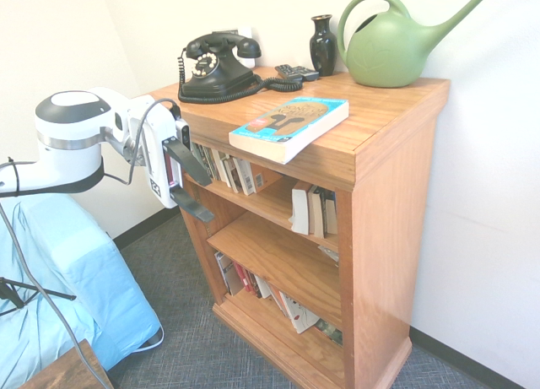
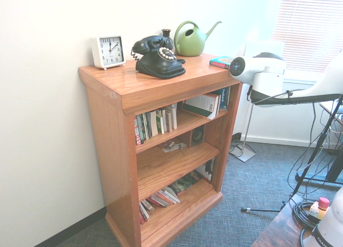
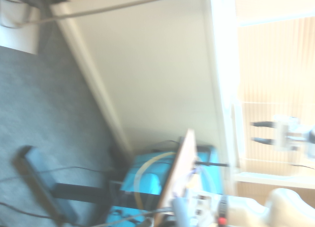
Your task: Organize the shelf
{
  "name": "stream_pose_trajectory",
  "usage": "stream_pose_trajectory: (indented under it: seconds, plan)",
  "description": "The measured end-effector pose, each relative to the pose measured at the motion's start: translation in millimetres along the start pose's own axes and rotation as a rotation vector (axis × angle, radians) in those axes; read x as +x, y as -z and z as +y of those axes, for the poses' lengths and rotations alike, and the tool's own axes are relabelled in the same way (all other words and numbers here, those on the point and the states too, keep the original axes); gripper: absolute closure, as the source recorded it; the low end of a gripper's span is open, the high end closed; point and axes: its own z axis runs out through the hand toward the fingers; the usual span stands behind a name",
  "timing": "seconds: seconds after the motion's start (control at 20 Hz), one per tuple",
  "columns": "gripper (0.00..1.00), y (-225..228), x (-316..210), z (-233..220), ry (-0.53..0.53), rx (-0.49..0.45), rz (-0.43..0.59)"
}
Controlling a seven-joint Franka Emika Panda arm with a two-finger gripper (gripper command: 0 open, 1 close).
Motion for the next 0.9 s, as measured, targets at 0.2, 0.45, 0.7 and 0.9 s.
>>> stream_pose_trajectory:
  seconds: [0.2, 0.45, 0.7, 0.9]
  plan:
    - [0.00, -2.6, 21.2, 2.1, 0.018, -0.108, 0.045]
    - [0.00, -0.3, 31.1, -21.9, 0.054, -0.154, 0.097]
    - [0.00, -6.8, 42.4, -43.9, 0.060, -0.156, 0.113]
    - [0.00, -14.3, 54.0, -59.2, 0.038, -0.138, 0.121]
